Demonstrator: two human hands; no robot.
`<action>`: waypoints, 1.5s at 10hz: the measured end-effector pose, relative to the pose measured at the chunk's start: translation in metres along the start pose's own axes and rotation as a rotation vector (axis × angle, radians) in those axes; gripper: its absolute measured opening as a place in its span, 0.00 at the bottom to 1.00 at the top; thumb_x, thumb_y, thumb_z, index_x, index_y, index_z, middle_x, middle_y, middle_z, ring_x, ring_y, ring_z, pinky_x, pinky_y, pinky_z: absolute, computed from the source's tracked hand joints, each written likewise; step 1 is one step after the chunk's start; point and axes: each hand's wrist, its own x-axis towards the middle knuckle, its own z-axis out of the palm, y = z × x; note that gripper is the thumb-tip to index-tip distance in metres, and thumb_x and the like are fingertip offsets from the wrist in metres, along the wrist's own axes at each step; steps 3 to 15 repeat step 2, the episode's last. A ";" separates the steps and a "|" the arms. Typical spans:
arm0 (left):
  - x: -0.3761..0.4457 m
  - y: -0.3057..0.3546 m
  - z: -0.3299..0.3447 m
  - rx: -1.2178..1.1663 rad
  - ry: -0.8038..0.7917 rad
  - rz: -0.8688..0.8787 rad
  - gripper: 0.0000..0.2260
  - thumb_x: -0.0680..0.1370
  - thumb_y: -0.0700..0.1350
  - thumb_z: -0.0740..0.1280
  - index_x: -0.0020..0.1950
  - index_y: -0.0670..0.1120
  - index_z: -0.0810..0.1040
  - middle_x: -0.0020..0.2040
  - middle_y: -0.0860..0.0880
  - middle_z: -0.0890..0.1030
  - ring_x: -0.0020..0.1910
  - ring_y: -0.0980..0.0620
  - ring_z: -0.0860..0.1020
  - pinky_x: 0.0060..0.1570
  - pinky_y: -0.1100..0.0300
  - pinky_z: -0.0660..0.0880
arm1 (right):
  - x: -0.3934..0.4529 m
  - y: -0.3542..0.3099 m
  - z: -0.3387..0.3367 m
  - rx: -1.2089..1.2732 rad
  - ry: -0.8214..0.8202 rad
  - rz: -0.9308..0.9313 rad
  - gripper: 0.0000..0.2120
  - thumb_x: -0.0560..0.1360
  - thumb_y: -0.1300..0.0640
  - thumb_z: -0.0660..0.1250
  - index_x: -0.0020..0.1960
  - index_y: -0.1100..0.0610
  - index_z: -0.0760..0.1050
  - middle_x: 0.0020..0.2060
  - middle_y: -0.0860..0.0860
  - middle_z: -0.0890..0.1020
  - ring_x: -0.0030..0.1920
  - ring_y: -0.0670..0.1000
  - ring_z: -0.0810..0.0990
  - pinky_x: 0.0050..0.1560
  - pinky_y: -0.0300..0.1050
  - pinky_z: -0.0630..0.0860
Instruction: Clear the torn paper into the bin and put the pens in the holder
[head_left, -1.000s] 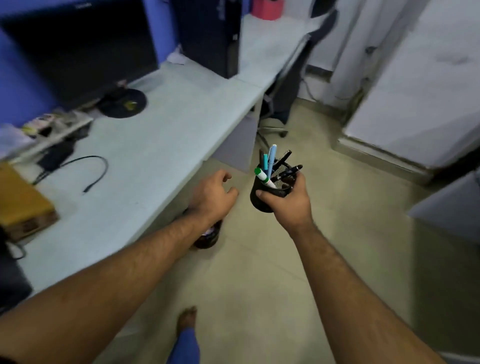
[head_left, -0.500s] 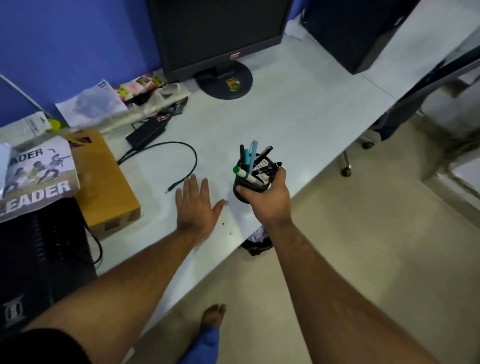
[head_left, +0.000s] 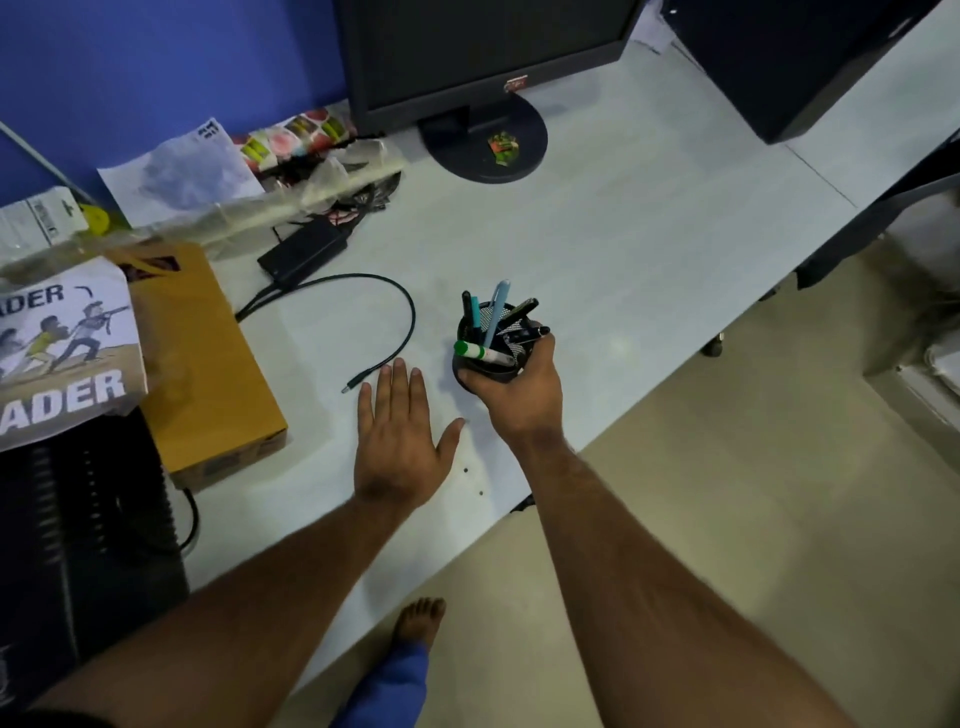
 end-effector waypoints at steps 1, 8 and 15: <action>-0.001 0.000 -0.001 0.009 -0.003 0.012 0.35 0.81 0.64 0.51 0.77 0.37 0.60 0.77 0.36 0.60 0.78 0.39 0.57 0.75 0.41 0.55 | 0.002 0.002 0.001 0.006 -0.005 0.015 0.31 0.65 0.50 0.81 0.60 0.48 0.67 0.54 0.41 0.83 0.53 0.42 0.82 0.56 0.44 0.80; 0.002 0.000 0.000 -0.027 0.011 -0.013 0.36 0.81 0.65 0.51 0.77 0.37 0.61 0.77 0.37 0.61 0.77 0.39 0.59 0.75 0.42 0.55 | 0.003 -0.002 0.002 0.004 -0.021 0.041 0.32 0.65 0.54 0.80 0.62 0.51 0.66 0.55 0.44 0.82 0.54 0.45 0.82 0.57 0.47 0.79; 0.002 0.000 0.000 -0.027 0.011 -0.013 0.36 0.81 0.65 0.51 0.77 0.37 0.61 0.77 0.37 0.61 0.77 0.39 0.59 0.75 0.42 0.55 | 0.003 -0.002 0.002 0.004 -0.021 0.041 0.32 0.65 0.54 0.80 0.62 0.51 0.66 0.55 0.44 0.82 0.54 0.45 0.82 0.57 0.47 0.79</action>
